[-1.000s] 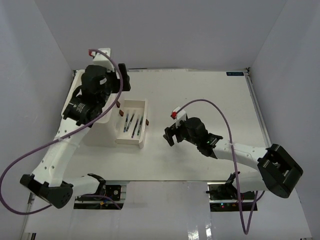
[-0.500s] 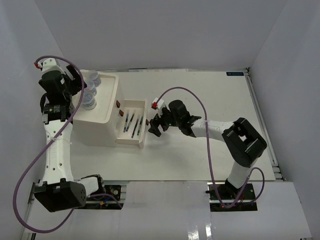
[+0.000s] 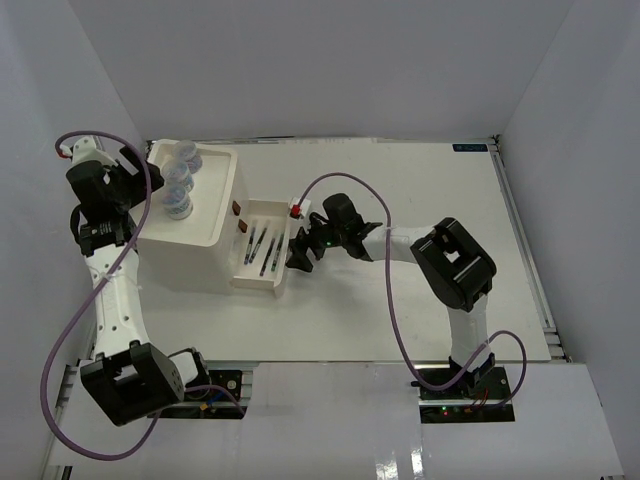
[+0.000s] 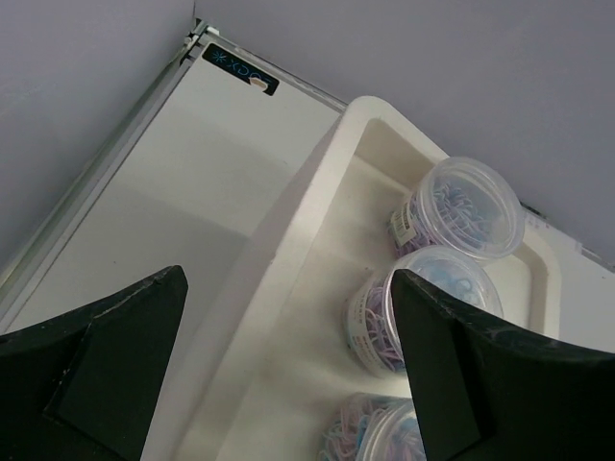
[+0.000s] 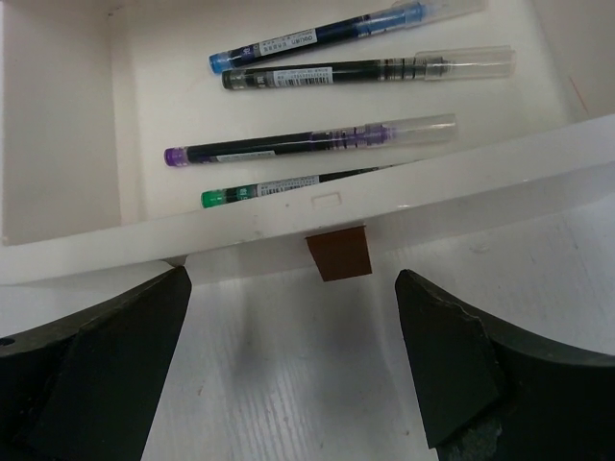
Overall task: Sort the stationery into containers
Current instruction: Close the drawer in the storage box.
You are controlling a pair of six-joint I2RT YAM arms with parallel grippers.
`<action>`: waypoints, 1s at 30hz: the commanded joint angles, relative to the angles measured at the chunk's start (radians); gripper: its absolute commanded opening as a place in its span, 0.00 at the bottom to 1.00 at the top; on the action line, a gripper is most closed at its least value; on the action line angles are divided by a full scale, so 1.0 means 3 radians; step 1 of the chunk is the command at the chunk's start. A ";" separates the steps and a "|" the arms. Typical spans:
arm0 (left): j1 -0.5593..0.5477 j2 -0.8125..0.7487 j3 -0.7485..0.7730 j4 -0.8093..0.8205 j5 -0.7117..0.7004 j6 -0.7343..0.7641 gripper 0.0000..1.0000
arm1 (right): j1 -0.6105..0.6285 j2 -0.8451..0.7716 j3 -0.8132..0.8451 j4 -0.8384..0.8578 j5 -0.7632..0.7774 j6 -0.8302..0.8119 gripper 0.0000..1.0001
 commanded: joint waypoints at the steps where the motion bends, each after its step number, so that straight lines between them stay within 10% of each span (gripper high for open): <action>1: 0.0152 0.0007 -0.0102 0.0248 0.0565 -0.0139 0.98 | -0.0003 0.0126 0.0327 0.0049 -0.0252 -0.0070 0.93; 30: 0.0234 0.0150 -0.0297 0.0361 0.1154 -0.0308 0.97 | 0.0151 0.1573 0.2143 0.1040 -0.1060 0.1095 0.91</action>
